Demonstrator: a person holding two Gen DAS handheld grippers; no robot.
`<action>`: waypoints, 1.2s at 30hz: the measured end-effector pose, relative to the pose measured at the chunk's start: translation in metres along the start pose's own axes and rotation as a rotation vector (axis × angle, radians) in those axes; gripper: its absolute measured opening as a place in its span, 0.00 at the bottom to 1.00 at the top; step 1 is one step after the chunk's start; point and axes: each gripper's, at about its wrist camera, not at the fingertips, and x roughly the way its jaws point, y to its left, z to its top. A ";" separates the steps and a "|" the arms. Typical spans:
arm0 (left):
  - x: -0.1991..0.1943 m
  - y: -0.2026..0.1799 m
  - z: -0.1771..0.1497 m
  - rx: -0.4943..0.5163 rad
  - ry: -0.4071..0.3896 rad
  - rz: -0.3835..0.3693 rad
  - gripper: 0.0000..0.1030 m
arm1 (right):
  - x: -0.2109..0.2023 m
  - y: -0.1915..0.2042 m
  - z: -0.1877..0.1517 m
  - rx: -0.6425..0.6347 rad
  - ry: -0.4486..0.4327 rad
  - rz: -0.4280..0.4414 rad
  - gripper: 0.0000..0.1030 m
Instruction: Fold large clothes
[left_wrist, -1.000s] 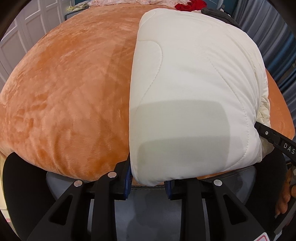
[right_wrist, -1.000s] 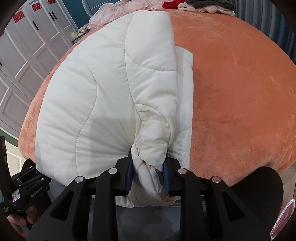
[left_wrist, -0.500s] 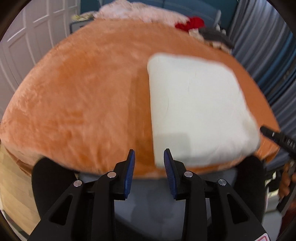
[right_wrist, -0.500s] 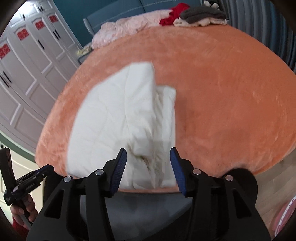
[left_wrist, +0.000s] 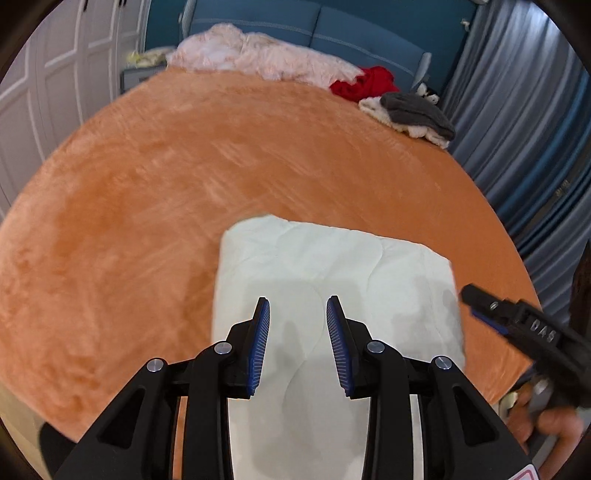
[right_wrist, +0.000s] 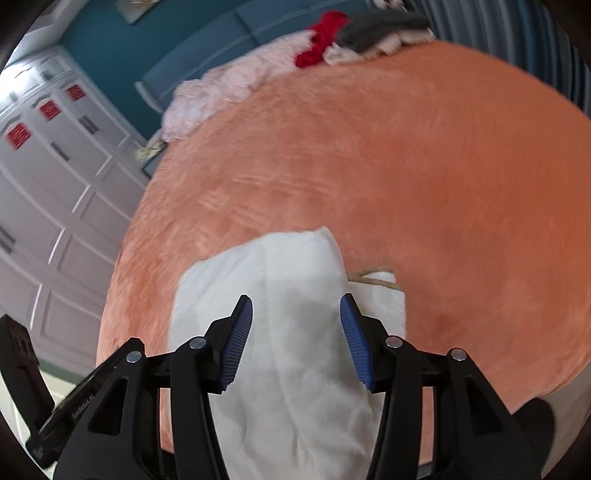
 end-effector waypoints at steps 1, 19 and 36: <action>0.008 -0.001 0.001 -0.002 0.009 -0.008 0.32 | 0.010 -0.003 -0.001 0.009 0.016 -0.009 0.47; 0.091 -0.021 -0.012 0.076 0.041 0.051 0.32 | 0.060 -0.022 -0.030 -0.126 -0.004 -0.131 0.15; 0.128 -0.024 -0.026 0.119 -0.014 0.159 0.32 | 0.090 -0.029 -0.041 -0.193 -0.022 -0.171 0.25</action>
